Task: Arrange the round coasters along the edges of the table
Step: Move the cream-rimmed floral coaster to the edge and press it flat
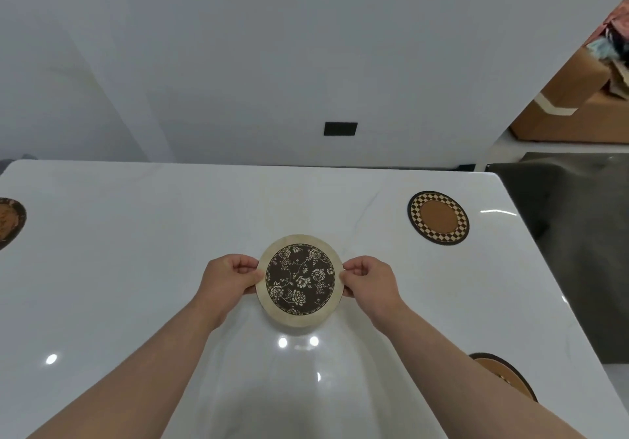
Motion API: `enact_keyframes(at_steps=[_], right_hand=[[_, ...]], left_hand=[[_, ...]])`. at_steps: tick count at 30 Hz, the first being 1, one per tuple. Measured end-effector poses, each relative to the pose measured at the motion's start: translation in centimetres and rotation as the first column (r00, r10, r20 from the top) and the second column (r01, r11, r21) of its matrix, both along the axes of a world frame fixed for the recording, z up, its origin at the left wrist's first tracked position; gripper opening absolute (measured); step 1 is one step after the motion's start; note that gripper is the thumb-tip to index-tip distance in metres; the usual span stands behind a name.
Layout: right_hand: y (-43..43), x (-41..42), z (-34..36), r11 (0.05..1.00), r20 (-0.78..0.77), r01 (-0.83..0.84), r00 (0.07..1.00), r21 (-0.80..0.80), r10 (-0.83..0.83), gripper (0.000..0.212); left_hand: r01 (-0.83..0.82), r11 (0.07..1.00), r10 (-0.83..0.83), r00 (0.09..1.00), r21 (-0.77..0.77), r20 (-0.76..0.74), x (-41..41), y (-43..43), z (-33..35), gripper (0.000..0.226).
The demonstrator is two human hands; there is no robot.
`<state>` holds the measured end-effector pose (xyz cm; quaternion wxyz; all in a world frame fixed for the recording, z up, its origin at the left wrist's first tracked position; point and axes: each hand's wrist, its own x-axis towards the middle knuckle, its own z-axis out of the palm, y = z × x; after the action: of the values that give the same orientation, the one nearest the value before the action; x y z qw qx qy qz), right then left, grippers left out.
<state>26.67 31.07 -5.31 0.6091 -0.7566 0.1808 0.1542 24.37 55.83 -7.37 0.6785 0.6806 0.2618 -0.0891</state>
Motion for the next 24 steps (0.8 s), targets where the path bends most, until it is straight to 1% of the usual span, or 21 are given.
enact_keyframes(at_steps=[8,16,24], right_hand=[[2.1,5.1,-1.8,0.999,0.004,0.034,0.999,0.011,-0.034,0.011],[4.0,11.2,-3.9,0.999,0.013,0.032,0.999,-0.015,-0.032,0.007],[4.4,14.3,-5.4,0.999,0.015,0.031,0.999,-0.026,-0.03,0.008]], left_hand=[[0.012,1.0,-0.012,1.0,0.014,-0.009,5.3,2.0,-1.6,0.009],[-0.025,0.999,0.026,1.0,0.045,-0.017,10.4,4.0,-3.4,0.012],[-0.037,0.998,0.038,0.999,0.049,-0.028,13.5,4.1,-4.9,0.01]])
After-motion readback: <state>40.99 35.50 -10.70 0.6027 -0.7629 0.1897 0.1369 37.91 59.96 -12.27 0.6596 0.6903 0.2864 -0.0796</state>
